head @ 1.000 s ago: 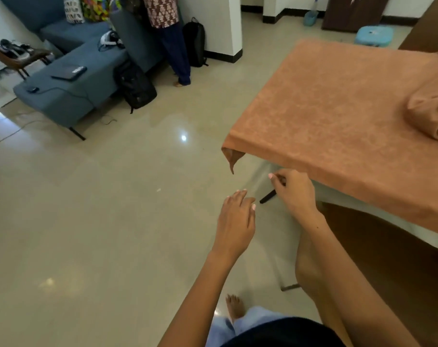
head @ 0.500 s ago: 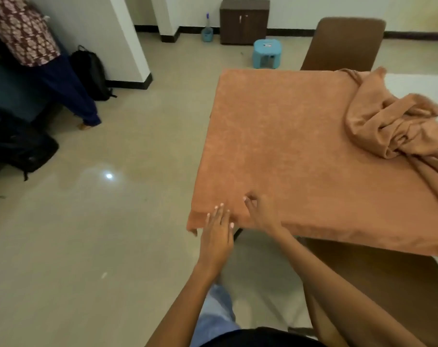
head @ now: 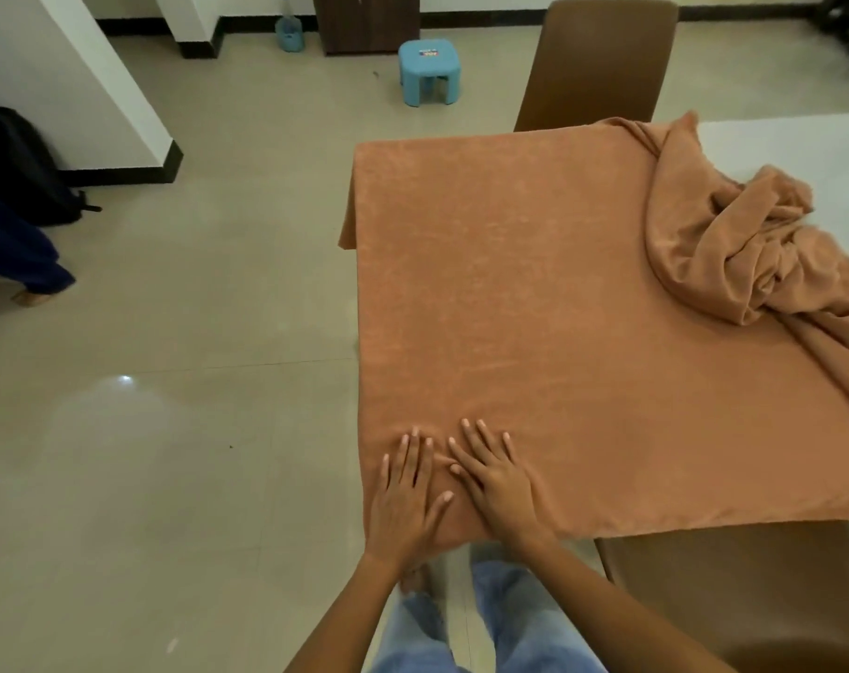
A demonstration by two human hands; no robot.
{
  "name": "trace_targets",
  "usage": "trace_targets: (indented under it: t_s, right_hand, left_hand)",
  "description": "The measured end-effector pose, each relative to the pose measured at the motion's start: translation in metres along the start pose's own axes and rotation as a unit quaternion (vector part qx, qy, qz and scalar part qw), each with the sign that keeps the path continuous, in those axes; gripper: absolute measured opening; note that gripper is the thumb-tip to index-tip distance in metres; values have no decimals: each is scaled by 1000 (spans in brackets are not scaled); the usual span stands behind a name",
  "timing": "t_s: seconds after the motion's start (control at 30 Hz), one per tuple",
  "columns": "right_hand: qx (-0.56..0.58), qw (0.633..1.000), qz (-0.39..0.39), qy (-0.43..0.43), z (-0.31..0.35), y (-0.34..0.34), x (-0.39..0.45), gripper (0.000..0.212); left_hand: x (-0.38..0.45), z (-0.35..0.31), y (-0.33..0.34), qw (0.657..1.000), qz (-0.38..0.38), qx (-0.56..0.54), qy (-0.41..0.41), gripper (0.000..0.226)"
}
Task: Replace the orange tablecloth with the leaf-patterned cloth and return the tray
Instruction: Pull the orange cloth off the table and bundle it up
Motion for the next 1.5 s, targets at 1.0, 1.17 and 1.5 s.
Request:
trace_targets:
  t_s: [1.0, 1.17, 1.5]
  right_hand:
    - [74, 912, -349, 204, -353, -379, 136, 50]
    - [72, 894, -429, 108, -370, -456, 164, 49]
    - [-90, 959, 61, 262, -449, -303, 71, 65]
  left_hand:
    - [334, -362, -93, 930, -167, -198, 262, 52]
    - [382, -441, -118, 933, -200, -190, 230, 52]
    - [365, -391, -3, 978, -18, -24, 208, 63]
Point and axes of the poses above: each hand's wrist, its own x-axis towards the middle knuckle, its own y-axis out of the palm, z = x × y, the point moved 1 cm from there along x, towards the middle knuckle, and after that the axes turned 3 degrees about -y, right-handed, at the moved point
